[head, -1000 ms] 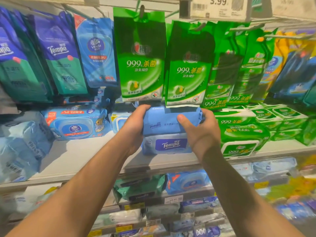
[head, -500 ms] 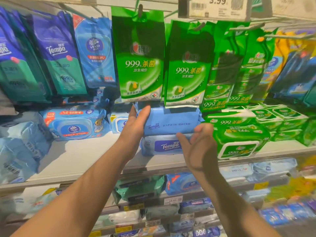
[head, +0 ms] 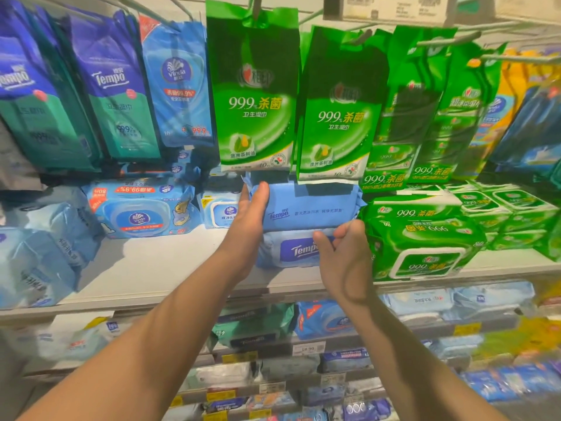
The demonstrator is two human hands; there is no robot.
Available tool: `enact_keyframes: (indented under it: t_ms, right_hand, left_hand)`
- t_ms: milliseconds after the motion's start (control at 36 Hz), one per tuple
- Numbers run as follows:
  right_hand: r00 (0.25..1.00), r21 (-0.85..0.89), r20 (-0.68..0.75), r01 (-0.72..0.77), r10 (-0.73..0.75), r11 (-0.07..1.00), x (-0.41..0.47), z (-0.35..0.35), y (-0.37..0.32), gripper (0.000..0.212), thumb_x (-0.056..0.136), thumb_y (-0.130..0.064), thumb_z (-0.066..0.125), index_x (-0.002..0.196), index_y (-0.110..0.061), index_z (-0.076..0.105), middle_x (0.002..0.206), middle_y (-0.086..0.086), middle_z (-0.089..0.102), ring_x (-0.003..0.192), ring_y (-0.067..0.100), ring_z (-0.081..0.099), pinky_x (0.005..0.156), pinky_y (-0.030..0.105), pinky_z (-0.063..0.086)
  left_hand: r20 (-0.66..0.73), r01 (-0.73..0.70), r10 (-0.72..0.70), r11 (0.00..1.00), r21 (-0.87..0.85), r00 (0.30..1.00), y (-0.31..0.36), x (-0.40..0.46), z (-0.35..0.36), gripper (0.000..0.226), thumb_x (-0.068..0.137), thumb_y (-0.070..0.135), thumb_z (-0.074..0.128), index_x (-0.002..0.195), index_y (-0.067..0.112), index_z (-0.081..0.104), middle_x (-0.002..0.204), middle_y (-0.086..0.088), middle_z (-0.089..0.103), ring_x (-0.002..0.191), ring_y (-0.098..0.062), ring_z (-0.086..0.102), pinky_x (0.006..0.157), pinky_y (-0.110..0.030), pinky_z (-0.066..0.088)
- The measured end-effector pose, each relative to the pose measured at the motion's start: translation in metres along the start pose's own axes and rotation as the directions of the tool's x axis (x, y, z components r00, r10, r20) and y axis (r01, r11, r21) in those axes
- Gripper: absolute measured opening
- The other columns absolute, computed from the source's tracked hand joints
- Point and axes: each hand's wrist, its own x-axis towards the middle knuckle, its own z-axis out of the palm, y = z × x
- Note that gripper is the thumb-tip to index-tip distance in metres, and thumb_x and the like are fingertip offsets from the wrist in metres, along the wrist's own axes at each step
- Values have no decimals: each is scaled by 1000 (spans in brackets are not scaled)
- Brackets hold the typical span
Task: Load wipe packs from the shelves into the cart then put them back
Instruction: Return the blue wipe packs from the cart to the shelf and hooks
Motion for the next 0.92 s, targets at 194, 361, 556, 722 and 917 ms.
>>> enact_keyframes:
  t_ms: [194, 361, 556, 722, 917]
  right_hand:
    - [996, -61, 88, -28, 33, 998, -11, -13, -5, 20, 95, -32, 64, 93, -15, 54, 84, -3, 61, 77, 12, 58, 62, 16, 39]
    - [911, -290, 410, 99, 31, 952, -26, -18, -6, 26, 97, -40, 56, 113, -20, 60, 110, -4, 64, 99, 18, 62, 80, 30, 46]
    - [784, -496, 618, 452, -65, 742, -50, -10, -28, 40, 94, -55, 44, 114, -23, 58, 103, 1, 69, 102, 27, 64, 76, 34, 46]
    - [667, -411, 737, 569, -107, 713, -83, 17, -69, 43, 95, -55, 48, 116, -18, 56, 115, 6, 66, 112, 31, 59, 93, 39, 46]
    - [520, -293, 829, 718, -207, 631, -146, 62, -120, 56, 95, -56, 49, 132, -14, 50, 128, 9, 59, 120, 31, 55, 104, 42, 43]
  left_hand:
    - [-96, -41, 64, 973, 227, 993, 6, -24, -8, 99, 67, 77, 62, 153, 35, 37, 140, 15, 59, 122, 0, 59, 109, -29, 44]
    - [-166, -51, 193, 784, 618, 967, 3, -68, -25, 106, 77, 71, 68, 162, 28, 22, 166, 11, 27, 150, -7, 28, 122, -36, 27]
    - [-175, 37, 294, 422, 906, 940, -8, -125, -63, 115, 68, 82, 54, 160, 19, 27, 164, 1, 30, 151, -16, 23, 122, -29, 16]
    - [-255, 180, 315, 247, 952, 914, -12, -190, -111, 112, 70, 88, 41, 160, 24, 26, 167, 5, 24, 154, -17, 15, 126, -43, 17]
    - [-397, 322, 310, 268, 908, 863, 1, -272, -169, 106, 79, 83, 56, 162, 29, 16, 165, 9, 26, 151, -13, 24, 121, -31, 22]
